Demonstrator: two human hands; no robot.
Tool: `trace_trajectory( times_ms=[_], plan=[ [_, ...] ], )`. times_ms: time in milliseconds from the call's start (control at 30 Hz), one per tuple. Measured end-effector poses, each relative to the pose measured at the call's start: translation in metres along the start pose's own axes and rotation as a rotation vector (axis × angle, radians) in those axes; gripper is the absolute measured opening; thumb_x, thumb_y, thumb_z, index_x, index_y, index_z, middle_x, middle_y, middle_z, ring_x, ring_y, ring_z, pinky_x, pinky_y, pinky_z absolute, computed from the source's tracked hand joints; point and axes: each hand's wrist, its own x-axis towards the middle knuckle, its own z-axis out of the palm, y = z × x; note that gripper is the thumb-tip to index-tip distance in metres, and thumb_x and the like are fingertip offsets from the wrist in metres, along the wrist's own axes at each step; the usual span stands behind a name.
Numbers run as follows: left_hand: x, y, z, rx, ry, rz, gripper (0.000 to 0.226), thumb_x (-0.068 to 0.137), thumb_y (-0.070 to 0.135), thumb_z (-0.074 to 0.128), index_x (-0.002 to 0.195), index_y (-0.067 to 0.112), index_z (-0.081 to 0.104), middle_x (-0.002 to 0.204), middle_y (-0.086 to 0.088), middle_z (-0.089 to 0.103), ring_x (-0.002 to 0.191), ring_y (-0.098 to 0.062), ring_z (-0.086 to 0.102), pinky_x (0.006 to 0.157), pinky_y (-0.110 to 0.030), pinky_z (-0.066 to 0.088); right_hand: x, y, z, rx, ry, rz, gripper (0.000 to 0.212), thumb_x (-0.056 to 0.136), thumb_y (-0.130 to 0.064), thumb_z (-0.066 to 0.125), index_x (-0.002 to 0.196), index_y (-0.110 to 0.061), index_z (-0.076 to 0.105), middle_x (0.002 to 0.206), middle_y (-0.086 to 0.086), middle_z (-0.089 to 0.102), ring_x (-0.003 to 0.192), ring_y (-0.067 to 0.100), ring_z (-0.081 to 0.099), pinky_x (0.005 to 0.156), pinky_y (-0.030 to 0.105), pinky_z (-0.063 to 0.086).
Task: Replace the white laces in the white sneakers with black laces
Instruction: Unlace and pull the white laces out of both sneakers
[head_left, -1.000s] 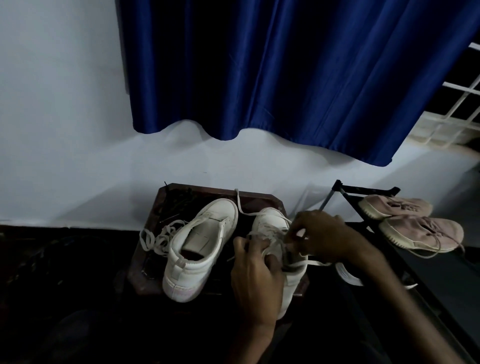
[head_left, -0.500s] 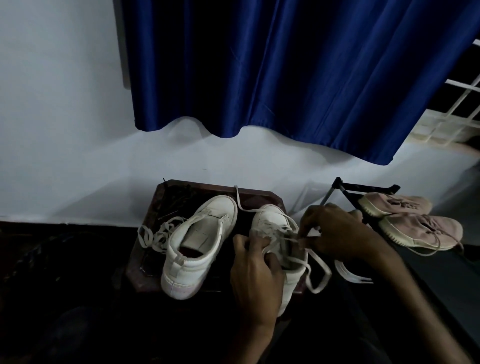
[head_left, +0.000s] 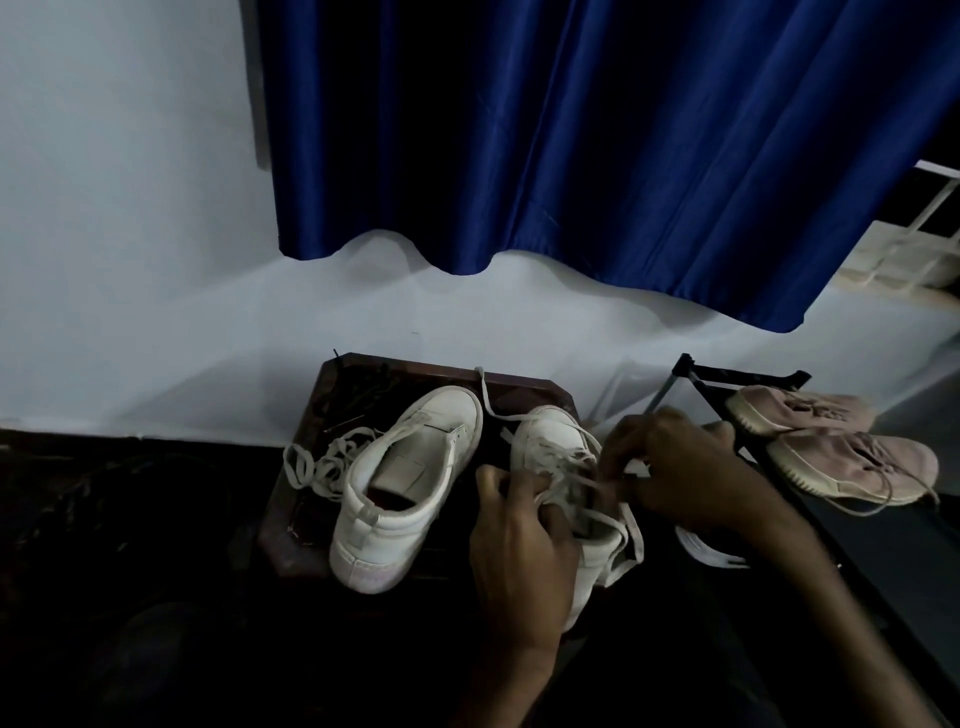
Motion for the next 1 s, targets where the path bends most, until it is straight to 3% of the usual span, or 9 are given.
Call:
trace_trajectory(
  times_ms=[67, 133, 233, 333, 467, 600, 667, 833, 1000],
  plan=[
    [0.000, -0.001, 0.000, -0.002, 0.012, 0.006, 0.016, 0.075, 0.016, 0.059, 0.089, 0.023, 0.065, 0.098, 0.004, 0.052, 0.072, -0.017, 0.060, 0.056, -0.026, 0.041, -0.001, -0.001, -0.008, 0.001, -0.043, 0.030, 0.010, 0.082, -0.052, 0.068, 0.077, -0.046, 0.061, 0.111, -0.023, 0.052, 0.119, 0.008, 0.039, 0.099, 0.046, 0.030],
    [-0.001, -0.001, 0.000, -0.015, 0.000, -0.002, 0.017, 0.075, 0.014, 0.063, 0.089, 0.023, 0.064, 0.098, 0.004, 0.052, 0.071, -0.018, 0.060, 0.055, -0.027, 0.041, 0.003, -0.015, -0.001, -0.025, -0.045, 0.066, 0.017, 0.084, -0.049, 0.067, 0.099, -0.042, 0.067, 0.123, -0.016, 0.050, 0.127, 0.011, 0.034, 0.103, 0.047, 0.027],
    [-0.001, 0.002, -0.001, -0.020, -0.017, -0.003, 0.014, 0.076, 0.015, 0.062, 0.088, 0.022, 0.063, 0.099, 0.004, 0.052, 0.071, -0.017, 0.060, 0.057, -0.023, 0.036, 0.016, -0.033, 0.022, -0.062, 0.032, 0.069, 0.024, 0.085, -0.032, 0.062, 0.108, -0.033, 0.068, 0.129, -0.008, 0.052, 0.126, 0.017, 0.038, 0.096, 0.046, 0.028],
    [0.000, 0.002, -0.003, -0.023, -0.015, -0.011, 0.012, 0.076, 0.018, 0.058, 0.087, 0.023, 0.061, 0.098, 0.005, 0.052, 0.071, -0.015, 0.059, 0.056, -0.020, 0.033, 0.019, -0.036, 0.033, -0.034, 0.152, 0.116, 0.026, 0.081, -0.020, 0.060, 0.104, -0.028, 0.070, 0.123, -0.007, 0.057, 0.120, 0.018, 0.043, 0.089, 0.042, 0.030],
    [0.000, 0.002, -0.003, -0.011, -0.017, -0.013, 0.010, 0.075, 0.016, 0.059, 0.083, 0.021, 0.060, 0.095, 0.004, 0.052, 0.066, -0.015, 0.059, 0.051, -0.016, 0.028, 0.005, -0.027, 0.024, -0.013, 0.125, 0.062, 0.015, 0.084, -0.037, 0.062, 0.096, -0.036, 0.072, 0.119, -0.022, 0.059, 0.118, 0.010, 0.042, 0.085, 0.039, 0.027],
    [0.000, 0.000, -0.001, -0.011, -0.021, 0.012, 0.016, 0.074, 0.012, 0.063, 0.086, 0.023, 0.061, 0.098, 0.004, 0.052, 0.069, -0.018, 0.061, 0.054, -0.024, 0.038, -0.022, 0.000, -0.015, 0.029, 0.003, 0.021, 0.023, 0.082, -0.051, 0.068, 0.062, -0.045, 0.057, 0.105, -0.037, 0.046, 0.114, 0.000, 0.041, 0.097, 0.042, 0.031],
    [-0.003, 0.001, -0.003, -0.047, -0.047, 0.011, 0.018, 0.077, 0.013, 0.060, 0.090, 0.025, 0.063, 0.100, 0.006, 0.050, 0.075, -0.017, 0.062, 0.058, -0.029, 0.046, -0.029, 0.010, -0.023, 0.077, 0.002, 0.050, 0.022, 0.079, -0.049, 0.071, 0.062, -0.047, 0.059, 0.105, -0.038, 0.049, 0.106, -0.002, 0.045, 0.097, 0.041, 0.034],
    [0.000, 0.002, -0.003, -0.034, -0.050, -0.017, 0.016, 0.079, 0.011, 0.061, 0.090, 0.023, 0.063, 0.100, 0.006, 0.051, 0.074, -0.016, 0.061, 0.058, -0.021, 0.037, -0.023, 0.003, -0.006, 0.076, 0.050, 0.164, 0.008, 0.079, -0.045, 0.071, 0.084, -0.037, 0.072, 0.110, -0.021, 0.064, 0.095, 0.005, 0.059, 0.090, 0.040, 0.050],
    [0.002, 0.001, -0.001, -0.012, -0.028, 0.006, 0.020, 0.077, 0.018, 0.050, 0.090, 0.024, 0.064, 0.100, 0.005, 0.052, 0.070, -0.018, 0.061, 0.056, -0.026, 0.040, -0.020, -0.011, 0.001, -0.082, 0.228, 0.186, 0.028, 0.086, -0.046, 0.065, 0.113, -0.037, 0.064, 0.129, -0.013, 0.052, 0.121, 0.015, 0.046, 0.097, 0.046, 0.044]
  ],
)
